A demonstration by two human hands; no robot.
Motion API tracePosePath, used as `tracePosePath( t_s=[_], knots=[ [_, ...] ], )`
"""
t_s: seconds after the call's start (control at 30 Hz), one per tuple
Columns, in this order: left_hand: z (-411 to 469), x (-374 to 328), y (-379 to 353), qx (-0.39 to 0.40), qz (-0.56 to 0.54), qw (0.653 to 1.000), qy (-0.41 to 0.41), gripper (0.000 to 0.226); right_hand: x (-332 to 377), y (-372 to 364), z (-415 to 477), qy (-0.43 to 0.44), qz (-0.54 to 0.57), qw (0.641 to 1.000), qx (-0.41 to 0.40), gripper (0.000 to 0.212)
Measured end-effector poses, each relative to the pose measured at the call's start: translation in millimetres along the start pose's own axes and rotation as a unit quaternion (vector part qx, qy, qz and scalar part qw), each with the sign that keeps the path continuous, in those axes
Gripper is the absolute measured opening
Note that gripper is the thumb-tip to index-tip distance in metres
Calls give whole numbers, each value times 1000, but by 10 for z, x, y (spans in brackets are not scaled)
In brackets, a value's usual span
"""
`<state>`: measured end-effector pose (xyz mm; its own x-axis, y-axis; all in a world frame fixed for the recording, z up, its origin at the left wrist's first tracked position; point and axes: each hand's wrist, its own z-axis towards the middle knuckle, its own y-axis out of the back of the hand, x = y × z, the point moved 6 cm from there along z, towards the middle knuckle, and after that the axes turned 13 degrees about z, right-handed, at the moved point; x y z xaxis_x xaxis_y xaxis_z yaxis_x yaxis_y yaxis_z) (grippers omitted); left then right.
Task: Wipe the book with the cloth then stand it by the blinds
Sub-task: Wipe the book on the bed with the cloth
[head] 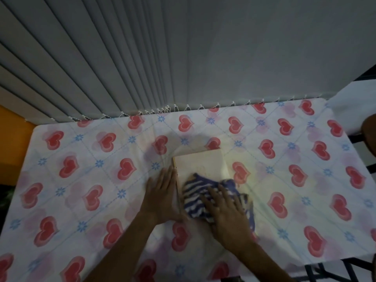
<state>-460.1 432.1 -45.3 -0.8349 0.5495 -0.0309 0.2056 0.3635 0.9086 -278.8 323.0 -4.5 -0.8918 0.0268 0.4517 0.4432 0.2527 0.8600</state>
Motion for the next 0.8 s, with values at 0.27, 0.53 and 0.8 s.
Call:
tracePosePath(
  t_s=[0.27, 0.53, 0.8],
  knots=[
    [33, 18, -43, 13, 19, 1000, 8, 163, 26, 256, 1094, -74, -2, 996, -55, 64],
    [8, -9, -29, 13, 13, 1000, 3, 150, 237, -99, 169, 7, 5, 1000, -4, 75],
    [23, 27, -34, 17, 13, 1000, 12, 162, 14, 228, 1069, -89, -13, 993, -71, 62]
  ],
)
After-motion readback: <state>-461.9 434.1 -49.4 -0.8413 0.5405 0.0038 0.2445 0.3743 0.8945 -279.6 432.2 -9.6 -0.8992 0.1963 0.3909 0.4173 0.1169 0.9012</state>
